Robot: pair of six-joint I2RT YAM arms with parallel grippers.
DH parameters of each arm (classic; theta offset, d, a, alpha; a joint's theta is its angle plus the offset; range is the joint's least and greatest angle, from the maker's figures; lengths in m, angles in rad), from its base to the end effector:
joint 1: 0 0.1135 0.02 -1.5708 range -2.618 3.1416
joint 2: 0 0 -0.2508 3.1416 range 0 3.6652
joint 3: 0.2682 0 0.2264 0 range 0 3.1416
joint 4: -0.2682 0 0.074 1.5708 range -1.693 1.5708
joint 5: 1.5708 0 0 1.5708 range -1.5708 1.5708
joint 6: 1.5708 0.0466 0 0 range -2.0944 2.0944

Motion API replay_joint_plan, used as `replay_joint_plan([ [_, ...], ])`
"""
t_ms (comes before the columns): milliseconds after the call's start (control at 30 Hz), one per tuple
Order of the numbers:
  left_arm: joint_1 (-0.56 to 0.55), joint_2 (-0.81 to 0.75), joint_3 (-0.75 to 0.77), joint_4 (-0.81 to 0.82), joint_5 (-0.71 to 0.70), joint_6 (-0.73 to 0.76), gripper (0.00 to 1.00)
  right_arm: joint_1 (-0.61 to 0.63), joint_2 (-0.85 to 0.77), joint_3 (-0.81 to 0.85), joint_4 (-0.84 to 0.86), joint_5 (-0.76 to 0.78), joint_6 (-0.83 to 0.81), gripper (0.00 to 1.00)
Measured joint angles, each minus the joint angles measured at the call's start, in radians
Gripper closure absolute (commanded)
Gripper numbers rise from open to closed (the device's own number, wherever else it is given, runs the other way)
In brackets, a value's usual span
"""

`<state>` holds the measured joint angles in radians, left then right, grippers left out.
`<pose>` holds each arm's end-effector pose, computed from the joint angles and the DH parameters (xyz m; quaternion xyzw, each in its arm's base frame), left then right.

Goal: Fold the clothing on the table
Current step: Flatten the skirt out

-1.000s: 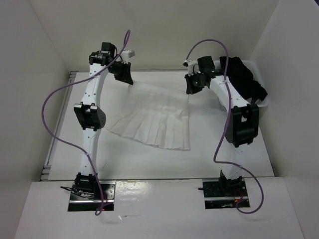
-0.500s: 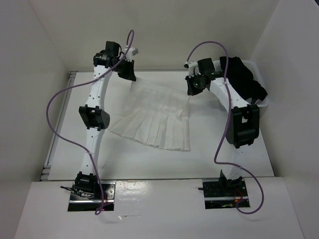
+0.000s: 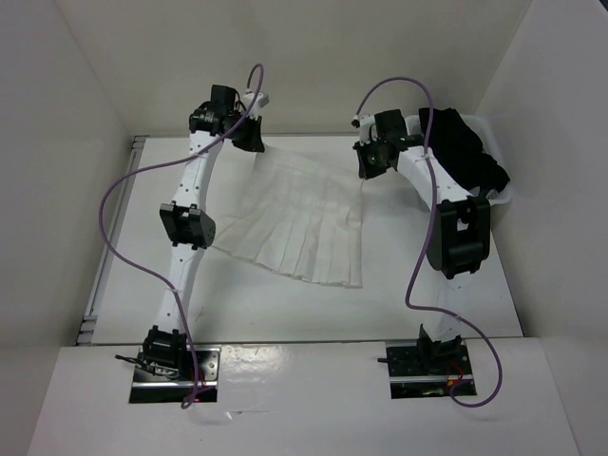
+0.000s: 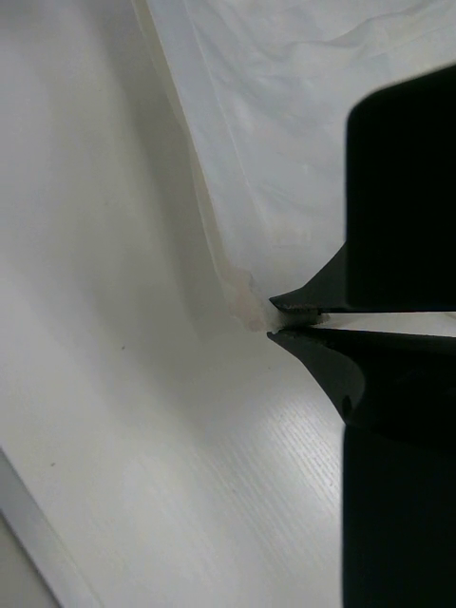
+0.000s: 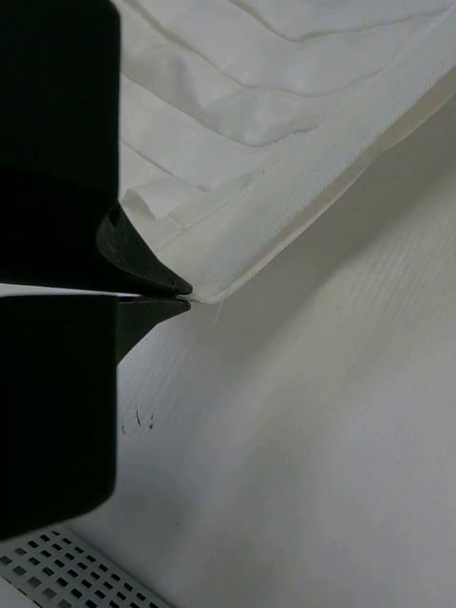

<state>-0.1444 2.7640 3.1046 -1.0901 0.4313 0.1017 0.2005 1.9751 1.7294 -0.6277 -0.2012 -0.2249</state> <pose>0.5158 -0.0947 0.2562 0.1947 0.8784 -0.2045 0.3857 0.4115 0.0931 0.2575 -0.2309 0.9068 0.0902 0.3411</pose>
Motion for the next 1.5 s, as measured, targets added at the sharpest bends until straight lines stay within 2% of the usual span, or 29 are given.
replay_joint_plan([
  [367, -0.007, -0.011, 0.000, 0.127, -0.072, -0.003, 1.00, 0.007, 0.000, 0.000, 0.046, 0.007, 0.015, 1.00],
  [733, -0.021, -0.115, 0.000, 0.238, -0.211, -0.026, 1.00, 0.029, -0.002, 0.020, 0.098, 0.004, 0.023, 1.00],
  [933, -0.018, -0.102, 0.000, 0.241, -0.240, -0.059, 1.00, 0.041, -0.004, 0.023, 0.103, 0.017, 0.023, 1.00],
  [1100, 0.003, -0.077, 0.000, 0.200, -0.211, -0.091, 1.00, 0.054, -0.004, 0.023, 0.097, 0.035, 0.022, 1.00],
  [1300, 0.052, -0.089, 0.000, 0.101, -0.070, -0.131, 1.00, 0.059, -0.027, 0.023, 0.087, 0.044, 0.018, 1.00],
  [1400, 0.064, -0.154, -0.007, 0.034, -0.016, -0.128, 1.00, 0.060, -0.074, 0.003, 0.085, 0.046, 0.018, 1.00],
  [1500, 0.064, -0.286, -0.015, -0.030, 0.033, -0.113, 1.00, 0.061, -0.157, -0.040, 0.090, 0.040, 0.018, 1.00],
])
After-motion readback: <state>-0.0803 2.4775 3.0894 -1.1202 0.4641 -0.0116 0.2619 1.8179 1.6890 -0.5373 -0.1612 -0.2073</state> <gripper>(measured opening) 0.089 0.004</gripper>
